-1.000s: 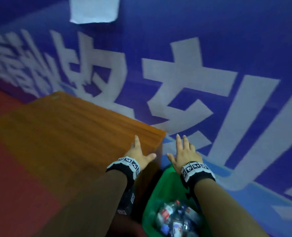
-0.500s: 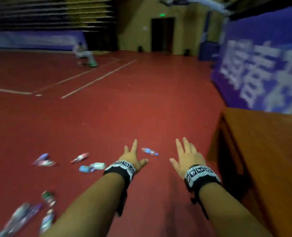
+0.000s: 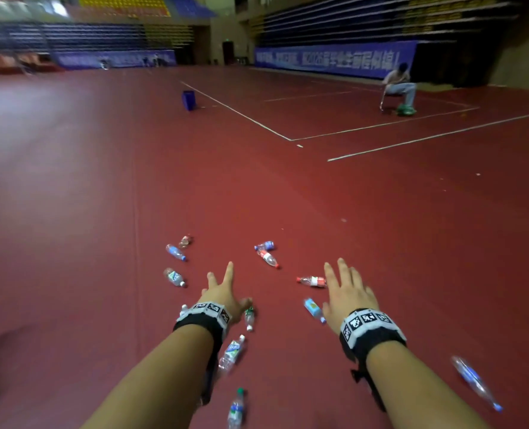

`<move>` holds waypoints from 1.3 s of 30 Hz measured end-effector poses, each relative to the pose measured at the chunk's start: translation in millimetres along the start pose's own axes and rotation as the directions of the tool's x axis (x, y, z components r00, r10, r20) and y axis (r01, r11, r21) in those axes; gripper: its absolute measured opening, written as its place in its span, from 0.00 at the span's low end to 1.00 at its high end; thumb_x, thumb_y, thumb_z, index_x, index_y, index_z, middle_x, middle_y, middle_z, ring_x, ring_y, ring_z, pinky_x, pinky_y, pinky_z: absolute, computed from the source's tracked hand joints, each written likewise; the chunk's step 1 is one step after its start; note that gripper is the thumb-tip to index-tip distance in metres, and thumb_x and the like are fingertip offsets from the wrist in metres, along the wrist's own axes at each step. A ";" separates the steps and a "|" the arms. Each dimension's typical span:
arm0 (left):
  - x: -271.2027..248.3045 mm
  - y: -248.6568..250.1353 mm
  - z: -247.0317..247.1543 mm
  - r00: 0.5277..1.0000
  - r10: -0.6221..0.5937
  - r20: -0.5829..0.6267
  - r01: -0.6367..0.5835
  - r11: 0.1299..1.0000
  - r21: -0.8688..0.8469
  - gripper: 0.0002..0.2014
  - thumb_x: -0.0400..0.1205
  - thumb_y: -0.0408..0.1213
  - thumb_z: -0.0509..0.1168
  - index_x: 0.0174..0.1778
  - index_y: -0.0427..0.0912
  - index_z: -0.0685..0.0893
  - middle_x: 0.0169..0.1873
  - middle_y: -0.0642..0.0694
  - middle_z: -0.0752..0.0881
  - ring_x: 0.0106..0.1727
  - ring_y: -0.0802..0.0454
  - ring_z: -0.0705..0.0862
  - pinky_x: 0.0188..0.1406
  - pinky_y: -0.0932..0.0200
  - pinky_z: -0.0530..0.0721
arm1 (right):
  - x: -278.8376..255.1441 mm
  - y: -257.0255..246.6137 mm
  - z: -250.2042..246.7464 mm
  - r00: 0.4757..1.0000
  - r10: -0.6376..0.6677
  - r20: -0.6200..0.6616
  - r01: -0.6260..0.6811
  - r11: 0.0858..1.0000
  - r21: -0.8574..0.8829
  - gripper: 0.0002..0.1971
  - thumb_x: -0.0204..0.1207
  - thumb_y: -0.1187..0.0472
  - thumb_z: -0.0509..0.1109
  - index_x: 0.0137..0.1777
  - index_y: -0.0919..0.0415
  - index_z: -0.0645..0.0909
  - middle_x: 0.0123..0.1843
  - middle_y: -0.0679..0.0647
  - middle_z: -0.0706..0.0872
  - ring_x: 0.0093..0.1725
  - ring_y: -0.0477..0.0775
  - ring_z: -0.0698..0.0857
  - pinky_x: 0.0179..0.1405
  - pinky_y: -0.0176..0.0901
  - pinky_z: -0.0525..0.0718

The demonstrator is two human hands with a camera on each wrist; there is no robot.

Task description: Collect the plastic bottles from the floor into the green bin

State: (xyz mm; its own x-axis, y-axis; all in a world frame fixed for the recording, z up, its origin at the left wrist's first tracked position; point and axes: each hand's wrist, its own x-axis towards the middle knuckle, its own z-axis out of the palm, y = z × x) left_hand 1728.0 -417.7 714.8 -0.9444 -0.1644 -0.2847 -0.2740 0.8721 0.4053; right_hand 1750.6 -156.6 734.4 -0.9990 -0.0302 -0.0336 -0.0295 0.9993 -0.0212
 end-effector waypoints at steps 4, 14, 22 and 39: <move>79.1 0.4 -21.3 0.991 -0.129 -0.047 0.127 0.991 -0.036 0.49 0.78 0.60 0.67 0.83 0.67 0.37 0.86 0.41 0.41 0.79 0.34 0.69 0.72 0.38 0.75 | 105.5 15.6 2.8 0.999 -0.004 0.048 0.002 0.999 0.046 0.44 0.81 0.49 0.65 0.88 0.50 0.39 0.88 0.54 0.39 0.87 0.61 0.48 0.81 0.57 0.63; 267.1 -9.8 -72.9 0.949 -0.298 -0.103 0.289 0.952 -0.096 0.49 0.78 0.61 0.67 0.83 0.65 0.36 0.85 0.38 0.41 0.82 0.30 0.60 0.73 0.33 0.73 | 332.6 -60.5 -0.1 0.971 -0.231 0.065 0.230 0.973 0.020 0.44 0.81 0.50 0.64 0.87 0.51 0.37 0.88 0.55 0.37 0.87 0.61 0.46 0.81 0.56 0.61; 432.0 -3.0 -129.2 0.964 -0.245 -0.103 0.234 0.966 -0.108 0.51 0.74 0.66 0.65 0.80 0.70 0.32 0.85 0.42 0.36 0.84 0.33 0.55 0.76 0.29 0.66 | 498.0 -120.9 -22.8 0.965 -0.252 0.069 0.253 0.967 -0.010 0.44 0.82 0.47 0.64 0.88 0.51 0.36 0.88 0.56 0.37 0.87 0.61 0.46 0.82 0.56 0.61; 805.4 15.3 -262.0 0.928 -0.339 -0.156 0.314 0.935 -0.168 0.49 0.80 0.59 0.65 0.83 0.64 0.33 0.85 0.40 0.37 0.85 0.35 0.50 0.78 0.37 0.67 | 912.6 -231.6 -23.9 0.946 -0.324 0.015 0.323 0.945 0.041 0.43 0.83 0.49 0.63 0.88 0.51 0.37 0.88 0.56 0.37 0.87 0.61 0.46 0.82 0.56 0.62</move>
State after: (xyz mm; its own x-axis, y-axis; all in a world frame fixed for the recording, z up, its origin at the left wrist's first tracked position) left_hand 915.5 -657.5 719.3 -0.8114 -0.5204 -0.2661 -0.5828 0.6862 0.4353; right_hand 844.9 -415.1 732.6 -0.9349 -0.3528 -0.0400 -0.3494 0.9342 -0.0720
